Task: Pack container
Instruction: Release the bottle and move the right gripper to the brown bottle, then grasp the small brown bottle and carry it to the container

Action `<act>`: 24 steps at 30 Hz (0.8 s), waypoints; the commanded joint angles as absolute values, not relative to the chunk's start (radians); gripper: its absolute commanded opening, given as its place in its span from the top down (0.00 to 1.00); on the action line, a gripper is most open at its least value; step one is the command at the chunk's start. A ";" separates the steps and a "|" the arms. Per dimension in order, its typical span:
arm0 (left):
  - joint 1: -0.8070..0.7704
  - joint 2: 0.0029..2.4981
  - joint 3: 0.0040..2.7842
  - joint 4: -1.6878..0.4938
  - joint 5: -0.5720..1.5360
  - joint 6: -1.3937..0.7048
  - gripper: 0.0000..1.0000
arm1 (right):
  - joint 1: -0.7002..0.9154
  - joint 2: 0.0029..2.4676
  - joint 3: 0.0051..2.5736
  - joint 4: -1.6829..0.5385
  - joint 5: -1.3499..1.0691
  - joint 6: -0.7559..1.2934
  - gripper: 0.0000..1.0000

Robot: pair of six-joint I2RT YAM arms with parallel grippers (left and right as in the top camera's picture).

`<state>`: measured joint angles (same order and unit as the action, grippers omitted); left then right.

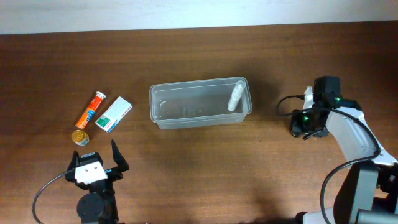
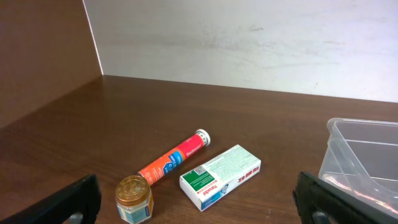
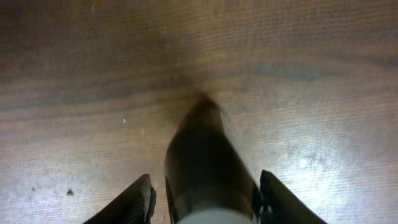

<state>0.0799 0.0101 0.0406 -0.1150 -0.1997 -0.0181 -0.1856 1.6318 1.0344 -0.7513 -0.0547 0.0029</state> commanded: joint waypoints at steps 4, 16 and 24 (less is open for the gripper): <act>0.076 0.005 0.032 -0.112 -0.206 -0.002 0.01 | -0.192 1.629 1.032 -0.714 -0.068 -0.069 0.53; 0.076 0.005 0.032 -0.112 -0.206 -0.002 0.01 | -0.191 1.629 1.032 -0.717 -0.069 -0.069 0.84; 0.076 0.005 0.032 -0.112 -0.206 -0.002 0.01 | -0.190 1.620 1.149 -0.833 -0.133 -0.045 0.87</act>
